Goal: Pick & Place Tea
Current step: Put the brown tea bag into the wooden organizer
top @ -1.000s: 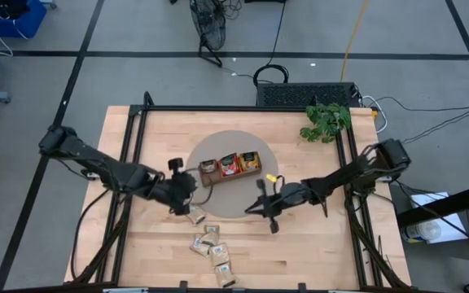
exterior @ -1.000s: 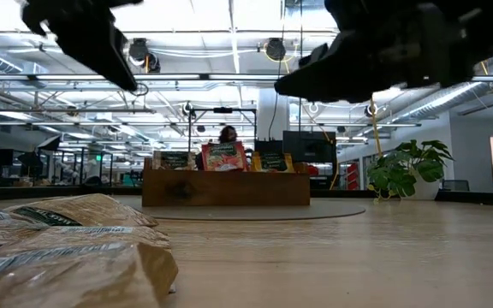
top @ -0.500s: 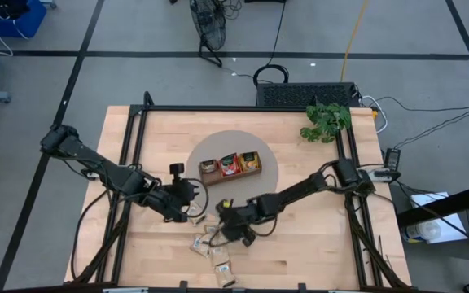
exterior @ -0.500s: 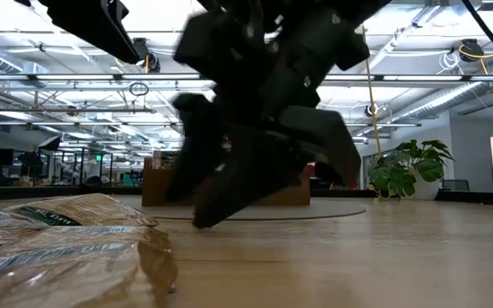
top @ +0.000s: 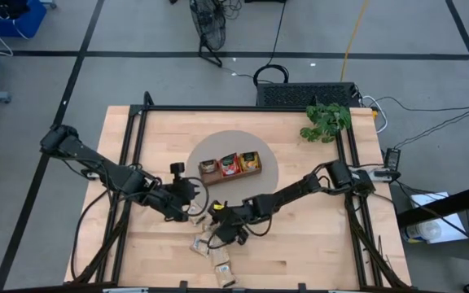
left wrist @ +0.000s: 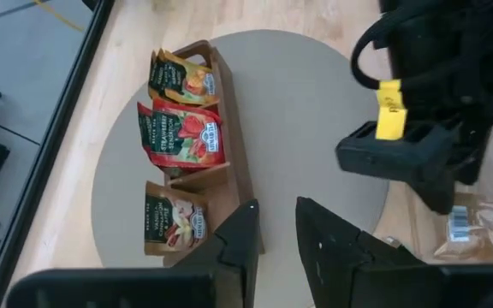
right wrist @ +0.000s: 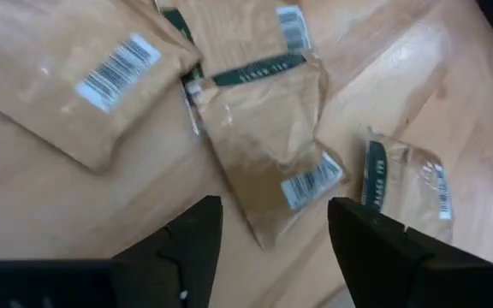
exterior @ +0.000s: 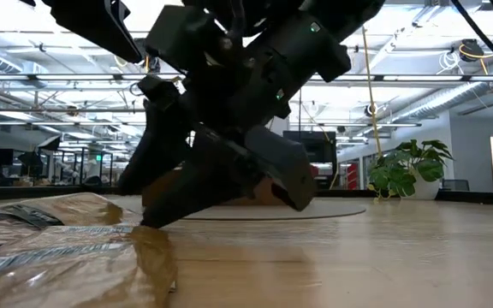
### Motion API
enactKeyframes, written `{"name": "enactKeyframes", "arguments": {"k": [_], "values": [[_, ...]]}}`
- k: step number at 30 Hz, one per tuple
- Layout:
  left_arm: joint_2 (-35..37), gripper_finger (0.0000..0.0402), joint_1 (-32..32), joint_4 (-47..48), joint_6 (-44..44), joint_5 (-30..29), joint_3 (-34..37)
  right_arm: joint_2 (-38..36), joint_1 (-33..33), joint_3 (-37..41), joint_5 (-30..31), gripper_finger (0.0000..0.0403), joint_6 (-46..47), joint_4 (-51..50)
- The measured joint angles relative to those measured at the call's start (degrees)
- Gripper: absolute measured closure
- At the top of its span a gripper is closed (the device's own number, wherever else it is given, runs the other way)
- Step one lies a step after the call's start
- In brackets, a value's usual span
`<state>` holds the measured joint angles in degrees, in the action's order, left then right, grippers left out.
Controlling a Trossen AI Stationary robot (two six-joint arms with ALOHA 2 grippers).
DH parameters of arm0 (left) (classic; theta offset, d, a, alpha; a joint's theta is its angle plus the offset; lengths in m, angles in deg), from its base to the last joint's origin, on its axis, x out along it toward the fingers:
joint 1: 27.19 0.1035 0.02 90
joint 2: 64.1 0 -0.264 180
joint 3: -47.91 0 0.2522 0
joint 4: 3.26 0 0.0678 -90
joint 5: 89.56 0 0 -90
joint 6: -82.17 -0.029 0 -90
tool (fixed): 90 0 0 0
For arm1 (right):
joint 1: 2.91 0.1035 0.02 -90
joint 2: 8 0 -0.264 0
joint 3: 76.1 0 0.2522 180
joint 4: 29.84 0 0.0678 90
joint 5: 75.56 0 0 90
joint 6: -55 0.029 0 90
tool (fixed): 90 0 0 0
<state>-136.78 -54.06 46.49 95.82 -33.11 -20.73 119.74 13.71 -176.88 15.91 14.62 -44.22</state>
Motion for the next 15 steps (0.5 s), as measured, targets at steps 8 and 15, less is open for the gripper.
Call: {"name": "enactKeyframes", "arguments": {"k": [8, 15], "values": [[0.00, 0.0316, 0.49, -0.19, 0.13, 0.24, 0.02, 1.90, -0.90, -0.04, -0.24, 0.0207, -1.27, 3.32], [0.00, 0.0316, 1.27, -0.52, 0.44, 0.51, 0.02, 3.15, -0.95, -0.02, -0.26, 0.0215, -0.71, 6.29]]}}
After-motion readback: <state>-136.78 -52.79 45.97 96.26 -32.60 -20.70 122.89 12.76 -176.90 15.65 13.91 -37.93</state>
